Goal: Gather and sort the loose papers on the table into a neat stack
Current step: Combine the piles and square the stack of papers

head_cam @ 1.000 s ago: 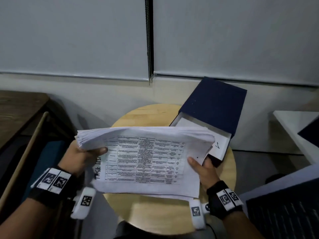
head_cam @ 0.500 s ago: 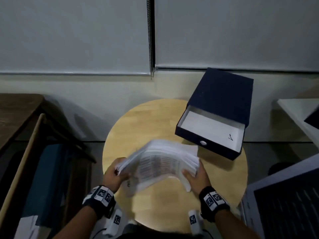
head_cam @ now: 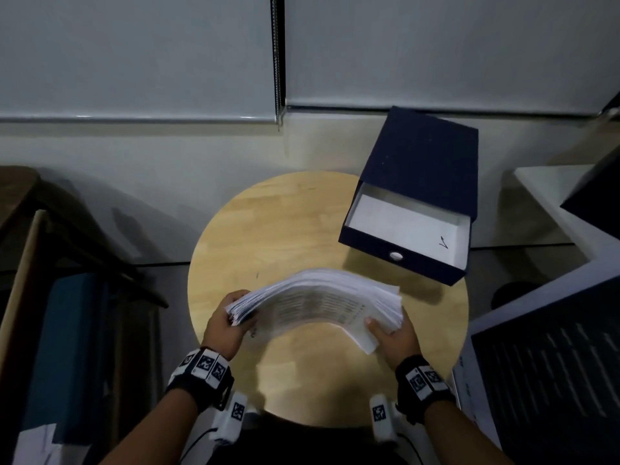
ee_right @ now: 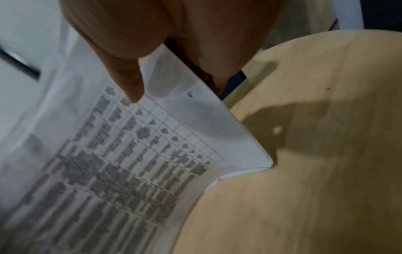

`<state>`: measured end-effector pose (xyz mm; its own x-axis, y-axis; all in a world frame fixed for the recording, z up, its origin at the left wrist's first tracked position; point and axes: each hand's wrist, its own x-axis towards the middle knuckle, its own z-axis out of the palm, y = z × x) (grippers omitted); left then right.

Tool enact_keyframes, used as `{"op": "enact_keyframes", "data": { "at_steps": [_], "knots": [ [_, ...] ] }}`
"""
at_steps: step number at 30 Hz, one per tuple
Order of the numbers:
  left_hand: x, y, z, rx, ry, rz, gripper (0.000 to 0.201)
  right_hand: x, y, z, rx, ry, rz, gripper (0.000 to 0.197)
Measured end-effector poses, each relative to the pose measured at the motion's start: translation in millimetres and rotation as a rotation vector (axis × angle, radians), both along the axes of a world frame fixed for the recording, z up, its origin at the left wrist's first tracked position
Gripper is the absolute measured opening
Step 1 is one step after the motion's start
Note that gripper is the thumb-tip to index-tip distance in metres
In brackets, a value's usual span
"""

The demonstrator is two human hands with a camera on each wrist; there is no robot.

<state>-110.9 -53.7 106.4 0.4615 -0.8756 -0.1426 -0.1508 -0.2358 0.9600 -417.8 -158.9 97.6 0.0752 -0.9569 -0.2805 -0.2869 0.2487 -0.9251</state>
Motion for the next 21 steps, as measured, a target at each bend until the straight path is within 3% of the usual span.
{"op": "enact_keyframes", "data": {
  "at_steps": [3,6,11,17,21],
  "knots": [
    [2,-2,4,-0.086,0.16,0.067,0.049,-2,-5,9,-0.077,-0.029,-0.017,0.052],
    [3,-4,8,-0.141,0.141,0.109,0.055,-1,-10,16,-0.106,-0.086,-0.013,0.053],
    [-6,-16,17,-0.166,0.062,0.273,0.057,12,-13,29,-0.096,-0.137,-0.049,0.026],
    [-9,-30,18,-0.09,0.084,0.418,0.031,16,-22,21,-0.033,-0.063,-0.2,0.047],
    [-11,-32,14,-0.076,0.064,0.407,0.022,12,-24,26,-0.062,-0.086,-0.211,0.025]
  ]
}}
